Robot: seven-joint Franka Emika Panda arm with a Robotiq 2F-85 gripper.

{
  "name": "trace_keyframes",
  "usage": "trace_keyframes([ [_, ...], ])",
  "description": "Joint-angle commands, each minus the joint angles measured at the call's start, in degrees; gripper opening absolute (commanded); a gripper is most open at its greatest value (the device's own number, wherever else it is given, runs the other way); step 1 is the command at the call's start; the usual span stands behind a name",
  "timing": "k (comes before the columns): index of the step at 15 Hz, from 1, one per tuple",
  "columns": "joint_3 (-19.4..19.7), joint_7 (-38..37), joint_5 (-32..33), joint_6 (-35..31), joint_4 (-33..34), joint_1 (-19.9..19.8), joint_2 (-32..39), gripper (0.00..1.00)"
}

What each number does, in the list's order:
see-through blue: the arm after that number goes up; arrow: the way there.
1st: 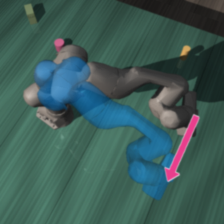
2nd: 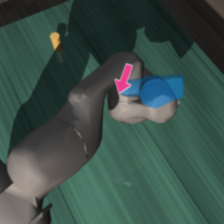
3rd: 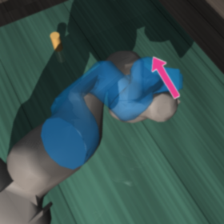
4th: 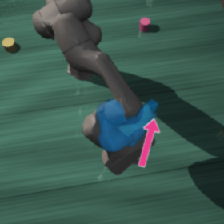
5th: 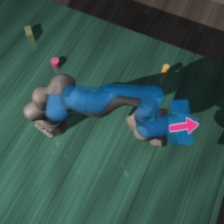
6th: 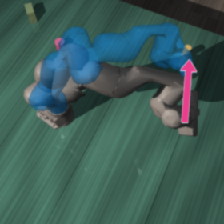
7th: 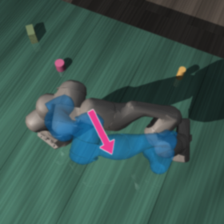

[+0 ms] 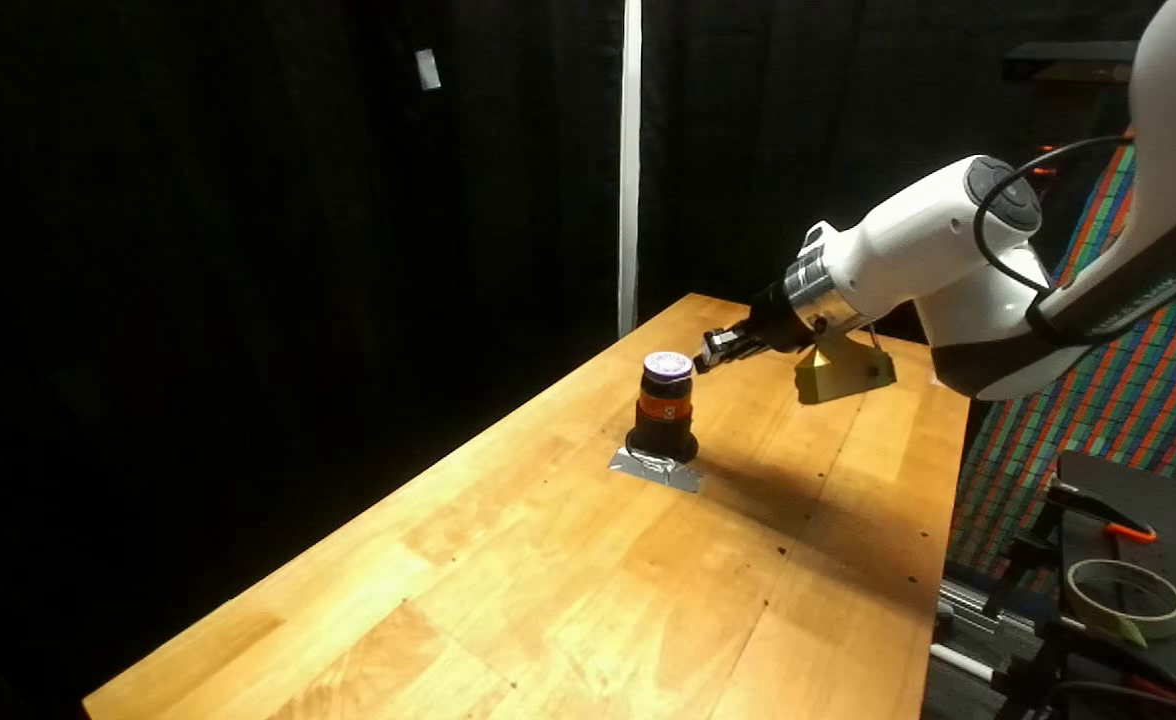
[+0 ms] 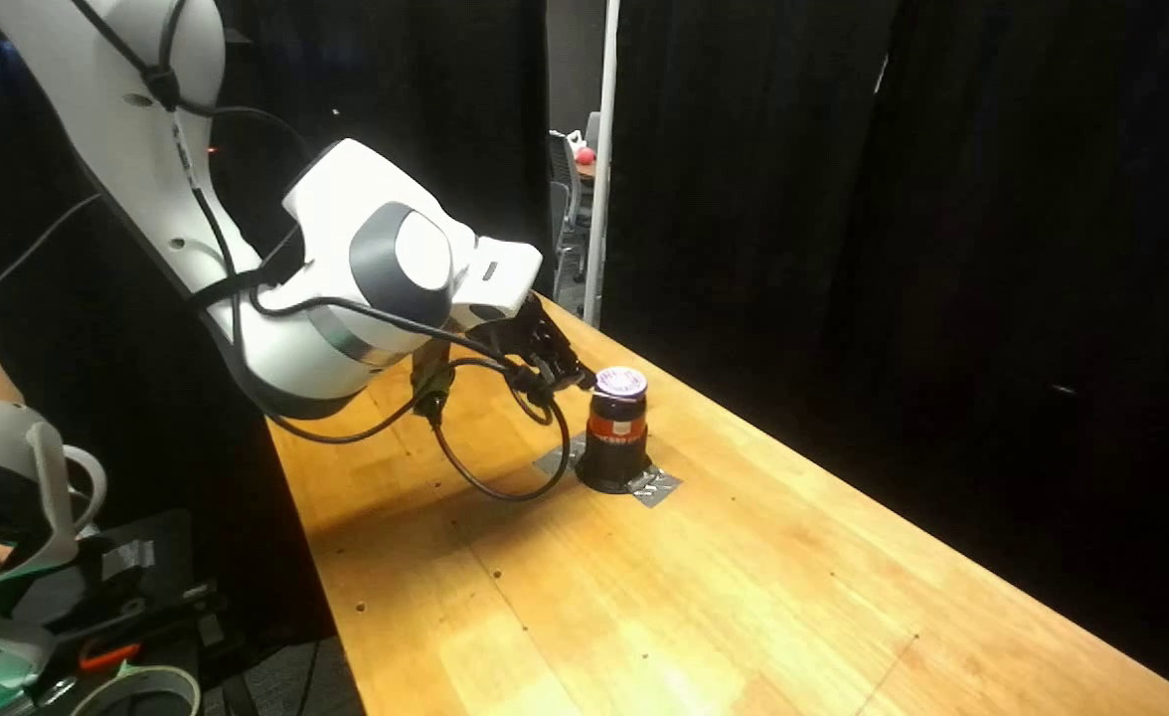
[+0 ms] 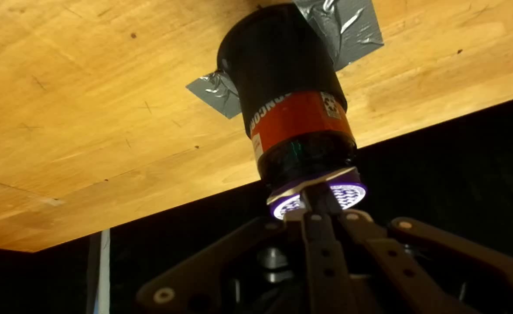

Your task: Put the rubber band on the cup

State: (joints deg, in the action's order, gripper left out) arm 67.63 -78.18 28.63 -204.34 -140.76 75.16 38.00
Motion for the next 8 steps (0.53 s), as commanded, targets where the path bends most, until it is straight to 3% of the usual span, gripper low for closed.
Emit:
trace_keyframes([
  [1, 0.82, 5.24, -15.38, -6.51, -3.97, 4.54, 5.98, 0.01],
  [4, -4.48, 14.12, -29.12, -8.54, -5.94, 3.93, 5.38, 0.01],
  [6, -11.05, 23.18, -37.68, -8.98, -6.75, 0.55, 0.67, 0.02],
  [7, -15.14, 25.61, -37.83, -8.50, -7.06, -2.88, -4.15, 0.27],
  [8, -14.27, 17.64, -27.55, -7.59, -7.49, -3.65, -4.93, 0.27],
])
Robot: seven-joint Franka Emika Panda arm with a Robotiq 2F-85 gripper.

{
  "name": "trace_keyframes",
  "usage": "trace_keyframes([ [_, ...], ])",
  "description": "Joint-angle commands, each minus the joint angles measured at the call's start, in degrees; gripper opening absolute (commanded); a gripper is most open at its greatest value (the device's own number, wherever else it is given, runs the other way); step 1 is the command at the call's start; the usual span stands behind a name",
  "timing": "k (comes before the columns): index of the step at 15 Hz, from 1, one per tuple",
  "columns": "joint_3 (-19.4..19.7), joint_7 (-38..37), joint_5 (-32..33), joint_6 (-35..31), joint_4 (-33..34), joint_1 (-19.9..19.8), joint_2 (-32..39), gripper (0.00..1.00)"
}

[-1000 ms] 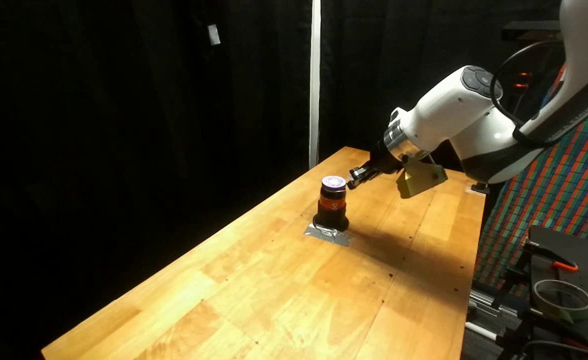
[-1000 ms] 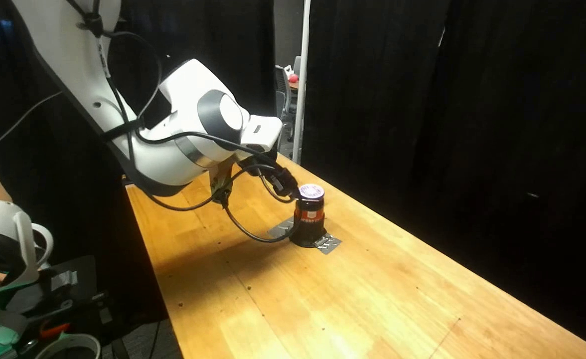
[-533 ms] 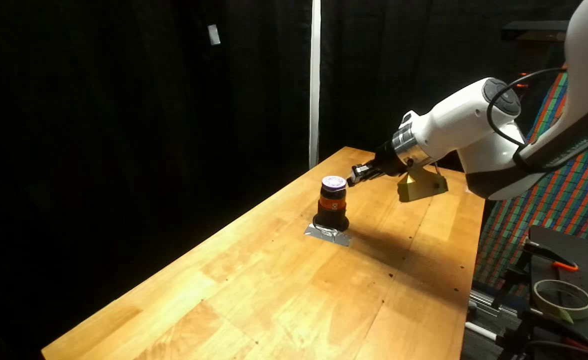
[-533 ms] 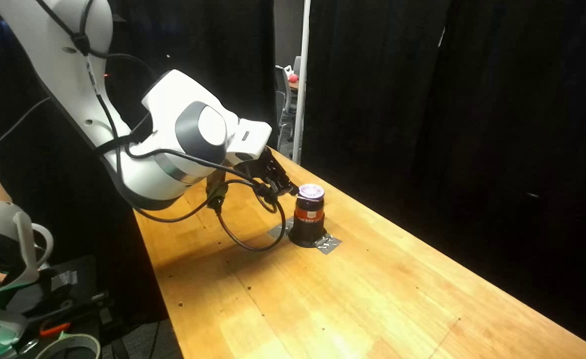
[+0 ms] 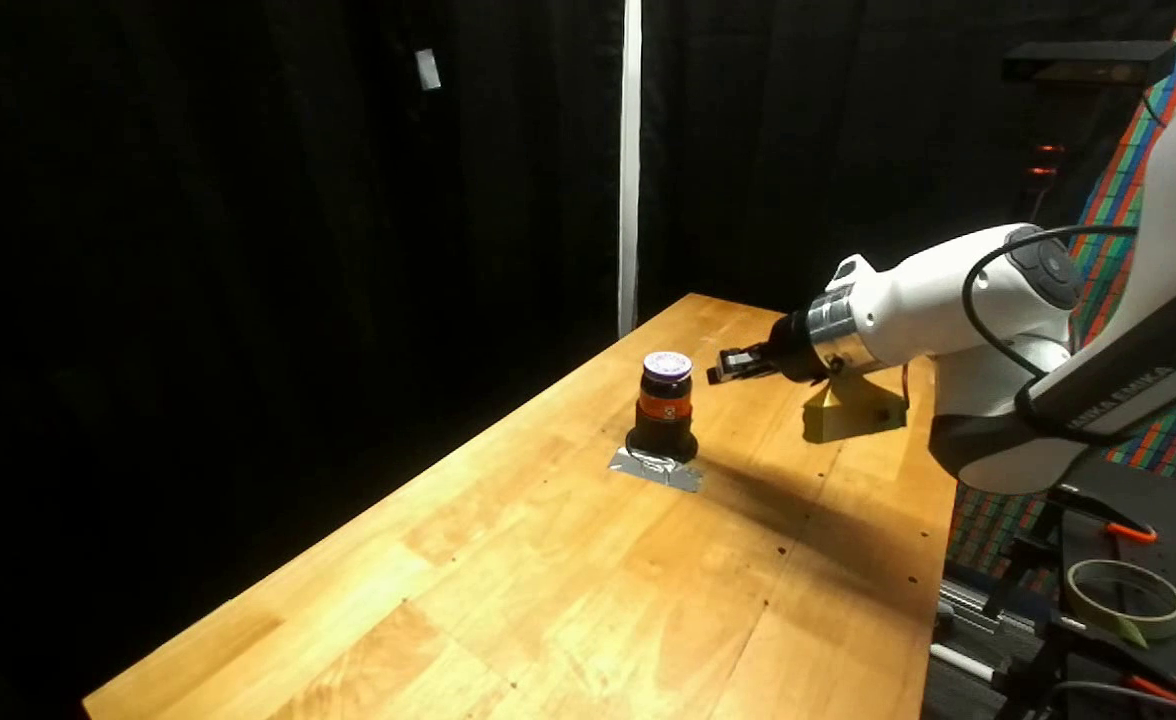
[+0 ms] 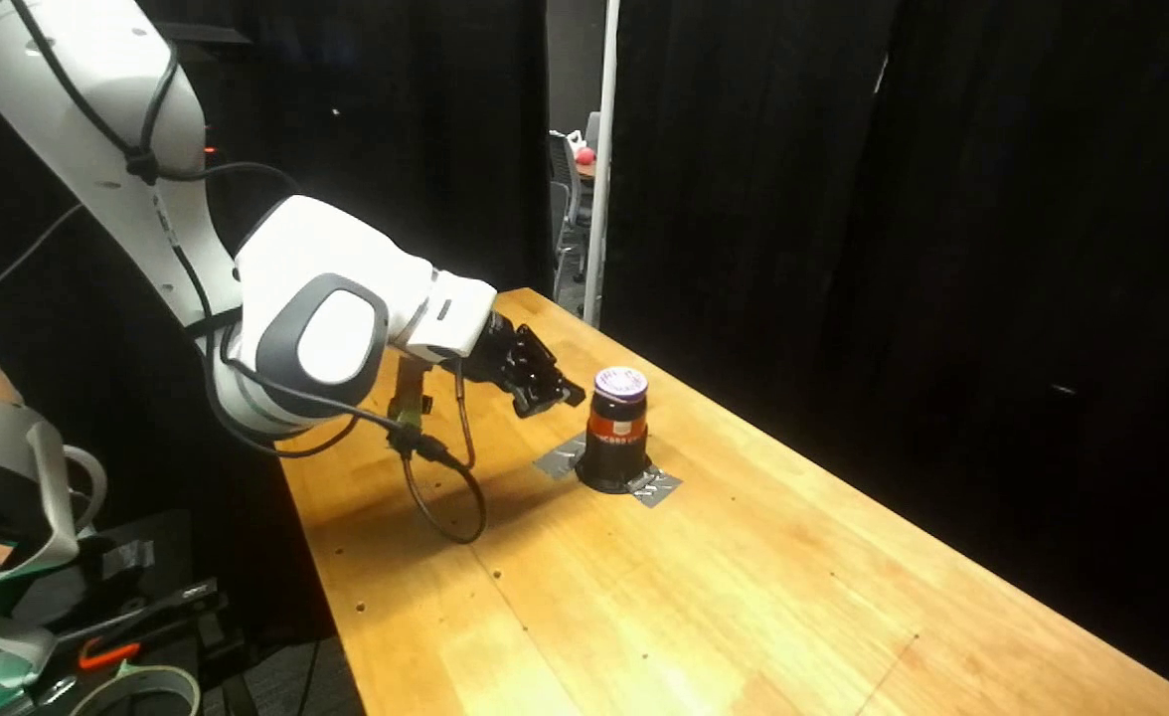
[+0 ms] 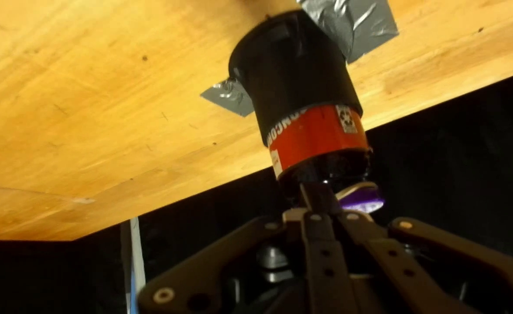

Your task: Put the rubber band on the cup

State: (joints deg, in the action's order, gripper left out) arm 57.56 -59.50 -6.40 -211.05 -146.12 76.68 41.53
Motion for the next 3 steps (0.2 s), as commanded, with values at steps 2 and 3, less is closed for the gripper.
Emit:
trace_keyframes([
  [2, -10.13, 9.75, -5.36, -0.25, -0.26, -7.37, -6.57, 0.12],
  [3, -10.84, 9.51, -4.00, -0.16, -0.54, -8.46, -7.85, 0.22],
])
